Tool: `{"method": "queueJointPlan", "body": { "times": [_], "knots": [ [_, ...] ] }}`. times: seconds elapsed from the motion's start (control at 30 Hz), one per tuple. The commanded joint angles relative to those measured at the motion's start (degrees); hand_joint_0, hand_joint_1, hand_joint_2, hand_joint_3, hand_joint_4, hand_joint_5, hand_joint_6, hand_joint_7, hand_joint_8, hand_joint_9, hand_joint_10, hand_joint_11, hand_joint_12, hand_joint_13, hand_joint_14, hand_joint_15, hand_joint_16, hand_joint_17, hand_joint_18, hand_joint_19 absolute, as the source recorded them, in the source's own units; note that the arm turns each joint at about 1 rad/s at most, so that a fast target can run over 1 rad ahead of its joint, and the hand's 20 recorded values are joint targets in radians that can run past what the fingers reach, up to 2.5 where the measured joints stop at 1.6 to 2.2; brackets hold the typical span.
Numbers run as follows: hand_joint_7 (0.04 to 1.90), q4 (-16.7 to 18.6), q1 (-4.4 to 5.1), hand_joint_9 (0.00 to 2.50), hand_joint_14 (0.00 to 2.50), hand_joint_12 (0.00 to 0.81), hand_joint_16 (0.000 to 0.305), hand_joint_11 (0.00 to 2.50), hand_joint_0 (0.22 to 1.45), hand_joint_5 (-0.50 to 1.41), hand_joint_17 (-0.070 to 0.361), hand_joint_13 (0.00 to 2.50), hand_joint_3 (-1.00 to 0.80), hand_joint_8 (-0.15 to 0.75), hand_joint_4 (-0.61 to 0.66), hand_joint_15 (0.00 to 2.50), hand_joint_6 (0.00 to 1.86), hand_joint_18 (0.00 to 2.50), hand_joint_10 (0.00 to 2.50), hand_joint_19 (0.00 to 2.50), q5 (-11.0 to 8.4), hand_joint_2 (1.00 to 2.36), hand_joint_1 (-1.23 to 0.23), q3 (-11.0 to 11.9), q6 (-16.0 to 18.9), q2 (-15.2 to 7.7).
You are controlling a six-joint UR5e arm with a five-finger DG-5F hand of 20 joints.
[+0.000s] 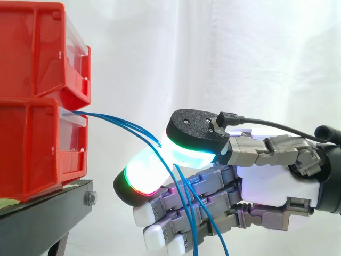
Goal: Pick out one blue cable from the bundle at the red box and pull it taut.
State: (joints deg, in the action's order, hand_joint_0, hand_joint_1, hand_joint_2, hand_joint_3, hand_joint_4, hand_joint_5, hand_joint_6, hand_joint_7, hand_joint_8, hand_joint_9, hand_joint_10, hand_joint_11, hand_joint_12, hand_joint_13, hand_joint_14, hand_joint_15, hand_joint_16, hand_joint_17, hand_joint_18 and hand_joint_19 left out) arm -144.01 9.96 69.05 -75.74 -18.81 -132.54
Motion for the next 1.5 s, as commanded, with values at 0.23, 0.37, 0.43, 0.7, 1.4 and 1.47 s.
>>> {"method": "queueJointPlan", "body": {
  "times": [0.23,0.37,0.43,0.7,1.4,1.47],
  "knots": [
    [0.76,0.1,-0.11,0.94,0.02,0.349,0.048,0.59,0.58,-0.18,0.108,0.89,-0.44,0.264,0.14,0.43,0.93,0.71,0.02,0.55,0.03,1.01,-0.63,0.1,0.0,0.0],
    [0.8,0.1,-0.11,1.03,0.02,0.354,0.047,0.63,0.58,-0.16,0.106,0.92,-0.48,0.275,0.15,0.44,0.93,0.74,0.02,0.56,0.03,1.0,-0.59,0.0,0.0,0.0],
    [0.82,0.1,-0.11,1.07,0.02,0.355,0.047,0.67,0.58,-0.15,0.105,0.95,-0.49,0.273,0.15,0.45,0.93,0.76,0.02,0.56,0.03,1.0,-0.59,0.1,0.0,0.0],
    [0.94,0.2,-0.11,1.21,0.02,0.356,0.046,0.76,0.61,-0.13,0.104,1.06,-0.27,0.291,0.05,0.51,0.94,0.87,0.02,0.59,0.03,1.02,-0.72,0.0,0.0,0.0],
    [1.11,-0.2,-0.73,1.27,0.02,0.344,0.044,0.89,0.78,-0.15,0.099,1.14,-0.48,0.271,-0.12,0.6,0.97,0.96,0.03,0.59,1.79,1.0,-0.91,0.1,0.0,0.1],
    [1.09,-0.3,-0.81,1.26,0.02,0.343,0.044,0.91,0.79,-0.15,0.098,1.15,-0.5,0.268,-0.14,0.6,0.97,0.96,0.03,0.59,2.05,1.0,-0.91,0.1,0.1,0.1]
  ]
}}
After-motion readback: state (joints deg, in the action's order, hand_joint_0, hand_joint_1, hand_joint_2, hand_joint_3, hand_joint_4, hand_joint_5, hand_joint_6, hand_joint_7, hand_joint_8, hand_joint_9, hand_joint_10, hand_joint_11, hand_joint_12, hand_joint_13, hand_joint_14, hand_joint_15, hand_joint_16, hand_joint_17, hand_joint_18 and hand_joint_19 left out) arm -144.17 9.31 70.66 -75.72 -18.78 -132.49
